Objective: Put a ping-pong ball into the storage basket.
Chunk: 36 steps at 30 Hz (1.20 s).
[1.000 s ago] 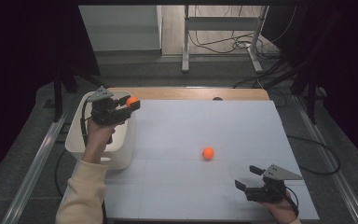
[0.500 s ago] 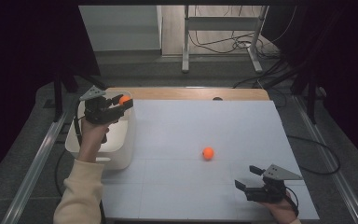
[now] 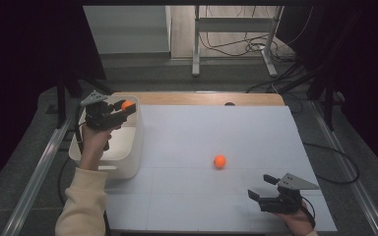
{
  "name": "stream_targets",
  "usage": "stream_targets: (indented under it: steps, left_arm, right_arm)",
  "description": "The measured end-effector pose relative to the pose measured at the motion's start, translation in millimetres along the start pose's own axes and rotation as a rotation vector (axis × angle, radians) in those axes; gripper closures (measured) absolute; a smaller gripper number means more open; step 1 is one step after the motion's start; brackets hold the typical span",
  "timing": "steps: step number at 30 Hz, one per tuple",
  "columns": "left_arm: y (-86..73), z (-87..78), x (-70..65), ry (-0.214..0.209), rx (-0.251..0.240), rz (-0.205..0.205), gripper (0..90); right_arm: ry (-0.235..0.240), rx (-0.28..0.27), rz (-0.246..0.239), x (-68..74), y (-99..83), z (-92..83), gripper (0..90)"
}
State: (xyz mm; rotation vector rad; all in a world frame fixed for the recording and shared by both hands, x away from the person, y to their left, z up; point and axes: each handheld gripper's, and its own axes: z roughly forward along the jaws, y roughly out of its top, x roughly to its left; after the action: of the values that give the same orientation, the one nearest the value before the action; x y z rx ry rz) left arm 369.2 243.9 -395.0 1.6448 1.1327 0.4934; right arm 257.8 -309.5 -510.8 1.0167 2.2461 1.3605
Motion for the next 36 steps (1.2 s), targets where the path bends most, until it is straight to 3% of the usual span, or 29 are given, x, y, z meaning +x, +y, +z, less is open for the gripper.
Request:
stream_targets:
  steps: [13, 30, 36]
  left_arm:
    - [-3.4, 0.0, 11.0, 0.047, 0.016, -0.012, 49.6]
    - [-7.7, 6.7, 20.4, 0.077, 0.086, -0.011, 49.6]
    - [-9.7, 9.6, 22.6, 0.106, 0.129, -0.009, 49.5]
  right_arm:
    - [-0.001, 0.001, -0.001, 0.2, 0.0, -0.1, 14.4]
    - [-0.002, 0.004, 0.001, 0.1, -0.3, 0.2, 14.4]
    - [-0.002, 0.005, 0.000, 0.2, -0.2, 0.2, 14.4]
